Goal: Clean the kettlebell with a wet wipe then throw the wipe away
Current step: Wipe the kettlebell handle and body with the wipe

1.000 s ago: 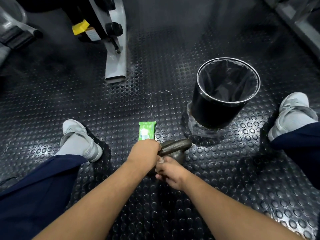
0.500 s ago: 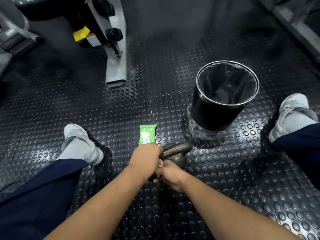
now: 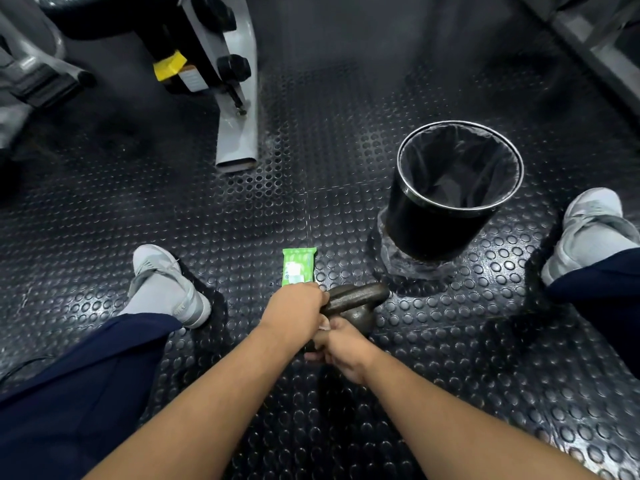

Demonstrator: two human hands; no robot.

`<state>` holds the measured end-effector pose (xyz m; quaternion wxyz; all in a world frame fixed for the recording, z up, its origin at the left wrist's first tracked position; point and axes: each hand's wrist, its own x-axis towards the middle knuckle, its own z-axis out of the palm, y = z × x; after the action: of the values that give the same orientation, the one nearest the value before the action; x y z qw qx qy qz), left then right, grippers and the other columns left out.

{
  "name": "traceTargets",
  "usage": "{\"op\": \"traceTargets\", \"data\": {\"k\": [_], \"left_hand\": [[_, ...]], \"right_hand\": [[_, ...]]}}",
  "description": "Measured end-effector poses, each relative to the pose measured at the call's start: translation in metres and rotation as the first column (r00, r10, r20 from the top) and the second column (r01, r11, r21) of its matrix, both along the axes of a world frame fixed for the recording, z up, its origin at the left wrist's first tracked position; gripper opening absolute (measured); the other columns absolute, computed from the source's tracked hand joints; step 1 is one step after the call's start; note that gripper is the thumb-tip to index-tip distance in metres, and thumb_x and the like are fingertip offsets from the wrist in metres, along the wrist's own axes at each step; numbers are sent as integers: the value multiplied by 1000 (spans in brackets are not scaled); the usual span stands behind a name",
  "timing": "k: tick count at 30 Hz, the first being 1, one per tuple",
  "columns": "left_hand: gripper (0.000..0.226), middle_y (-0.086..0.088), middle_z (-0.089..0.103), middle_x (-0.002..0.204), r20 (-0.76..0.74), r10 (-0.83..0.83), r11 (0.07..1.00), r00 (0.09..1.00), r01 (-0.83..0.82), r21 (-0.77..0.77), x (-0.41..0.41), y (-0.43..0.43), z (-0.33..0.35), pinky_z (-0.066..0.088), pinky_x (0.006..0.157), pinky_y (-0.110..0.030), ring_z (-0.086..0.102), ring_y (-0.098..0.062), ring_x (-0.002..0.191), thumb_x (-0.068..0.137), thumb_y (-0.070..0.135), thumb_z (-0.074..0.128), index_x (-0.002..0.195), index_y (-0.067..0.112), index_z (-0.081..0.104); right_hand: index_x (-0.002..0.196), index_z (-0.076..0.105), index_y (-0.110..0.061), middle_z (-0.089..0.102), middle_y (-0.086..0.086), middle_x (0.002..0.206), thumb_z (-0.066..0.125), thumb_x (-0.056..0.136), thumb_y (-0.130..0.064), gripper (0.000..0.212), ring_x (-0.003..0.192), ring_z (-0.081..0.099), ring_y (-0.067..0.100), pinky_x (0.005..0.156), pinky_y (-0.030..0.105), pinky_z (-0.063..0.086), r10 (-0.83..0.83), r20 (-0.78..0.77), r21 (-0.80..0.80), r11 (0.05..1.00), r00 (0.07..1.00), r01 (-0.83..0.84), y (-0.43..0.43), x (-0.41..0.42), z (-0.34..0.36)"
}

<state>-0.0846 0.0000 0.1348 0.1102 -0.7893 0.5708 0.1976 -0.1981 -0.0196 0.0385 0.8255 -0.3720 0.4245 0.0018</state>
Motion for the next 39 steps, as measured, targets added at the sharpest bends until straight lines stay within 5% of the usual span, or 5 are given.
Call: {"op": "traceTargets", "data": {"k": [6,11,20,26,39], "left_hand": [[34,-3,64,115,23,-57,998,998,56,12,-1,3,-2,57,93,-43,65,-27,106,97,27,64,130,19,65],[36,-3,64,117,40,-92,996,995,93,-10,0,3,-2,57,93,-40,65,-27,107,97,23,62,132,19,65],[38,-3,65,112,51,-92,996,994,92,2,0,2,-6,58,90,-41,66,-27,101,95,25,64,133,20,66],[36,-4,64,117,51,-96,995,994,95,17,1,-2,-6,57,90,-38,65,-28,106,96,25,64,132,20,66],[30,-4,65,110,90,-123,992,988,120,42,-1,-4,-6,57,84,-38,66,-28,99,96,25,64,124,18,69]], "right_hand": [[119,70,-11,71,14,118,62,97,-22,26,114,67,34,97,35,52,370,-554,-566,489,746,-663,-10,9,-7],[87,58,-13,60,9,82,49,95,5,22,70,62,17,67,31,56,67,-81,-104,992,994,-76,2,11,6],[124,68,-9,70,17,122,56,101,-18,28,118,65,37,97,37,51,402,-607,-531,437,685,-726,-19,6,-8],[93,63,-8,61,8,85,49,94,6,19,64,59,13,69,27,61,121,-51,-79,989,991,-125,-5,8,3],[101,63,-12,68,4,87,66,96,-10,6,77,66,17,79,34,54,299,-286,-457,792,910,-404,-1,13,2]]}}
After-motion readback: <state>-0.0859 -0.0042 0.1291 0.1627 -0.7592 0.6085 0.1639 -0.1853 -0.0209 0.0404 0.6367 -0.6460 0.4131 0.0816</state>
